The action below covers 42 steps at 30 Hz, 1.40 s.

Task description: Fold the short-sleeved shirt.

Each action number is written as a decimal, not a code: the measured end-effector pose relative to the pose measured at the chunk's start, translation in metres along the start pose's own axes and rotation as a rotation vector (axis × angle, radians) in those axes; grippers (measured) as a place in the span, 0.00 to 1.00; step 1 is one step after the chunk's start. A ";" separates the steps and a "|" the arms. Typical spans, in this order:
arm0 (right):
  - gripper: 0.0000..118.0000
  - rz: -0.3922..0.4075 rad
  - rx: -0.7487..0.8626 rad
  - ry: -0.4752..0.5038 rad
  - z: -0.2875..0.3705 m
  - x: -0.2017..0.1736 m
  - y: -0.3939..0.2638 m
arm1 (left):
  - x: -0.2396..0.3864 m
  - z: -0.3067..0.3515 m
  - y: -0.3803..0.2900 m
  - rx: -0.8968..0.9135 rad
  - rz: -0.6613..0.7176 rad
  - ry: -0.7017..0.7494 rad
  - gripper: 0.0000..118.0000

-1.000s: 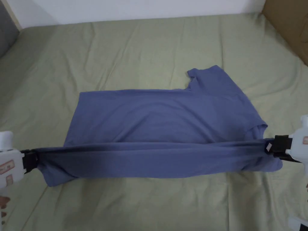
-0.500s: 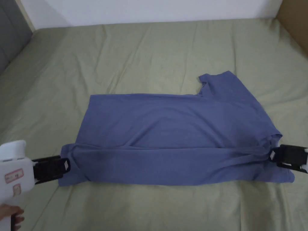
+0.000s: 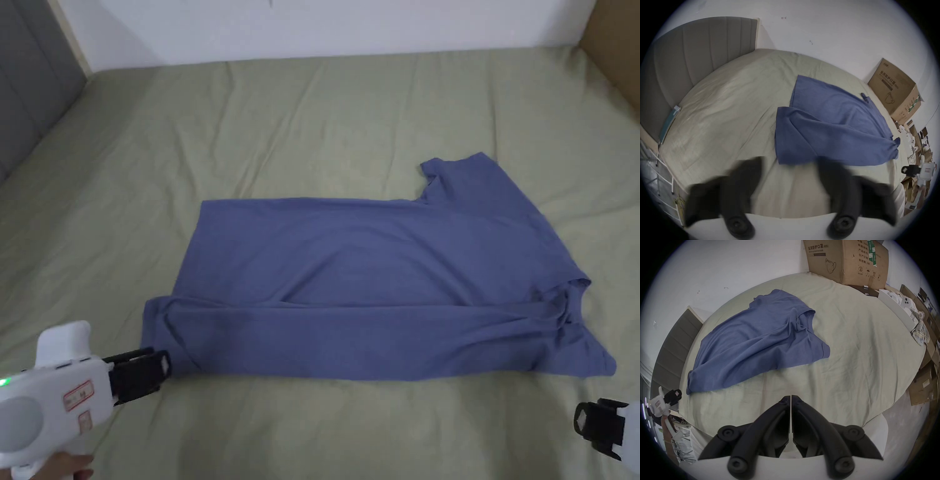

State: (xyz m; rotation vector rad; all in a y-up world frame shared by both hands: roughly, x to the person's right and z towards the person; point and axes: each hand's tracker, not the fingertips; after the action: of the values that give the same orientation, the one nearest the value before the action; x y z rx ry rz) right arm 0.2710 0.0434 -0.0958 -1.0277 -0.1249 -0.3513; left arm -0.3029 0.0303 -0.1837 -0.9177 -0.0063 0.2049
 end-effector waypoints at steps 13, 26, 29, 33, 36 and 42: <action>0.75 -0.049 0.016 -0.052 -0.060 0.024 0.066 | 0.010 -0.021 0.013 -0.062 0.056 0.022 0.03; 0.11 0.043 -0.020 -0.048 -0.068 0.018 0.077 | 0.023 0.005 0.025 0.008 -0.010 -0.005 0.03; 0.11 0.004 0.010 -0.001 -0.047 0.023 0.077 | 0.021 0.017 0.024 0.010 -0.049 -0.003 0.03; 0.11 0.033 -0.005 -0.035 -0.019 0.027 0.063 | 0.012 0.039 0.009 0.013 -0.070 0.007 0.03; 0.11 0.051 -0.048 -0.045 -0.005 0.038 0.031 | 0.001 0.055 -0.020 -0.005 -0.039 0.005 0.03; 0.14 -0.133 -0.126 0.012 -0.010 0.065 -0.021 | -0.015 0.043 -0.076 -0.114 -0.064 0.042 0.04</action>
State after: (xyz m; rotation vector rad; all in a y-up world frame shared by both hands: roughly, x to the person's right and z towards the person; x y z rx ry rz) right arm 0.3235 0.0105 -0.0662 -1.1447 -0.1629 -0.4914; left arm -0.3089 0.0168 -0.0963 -1.0336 -0.0091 0.1268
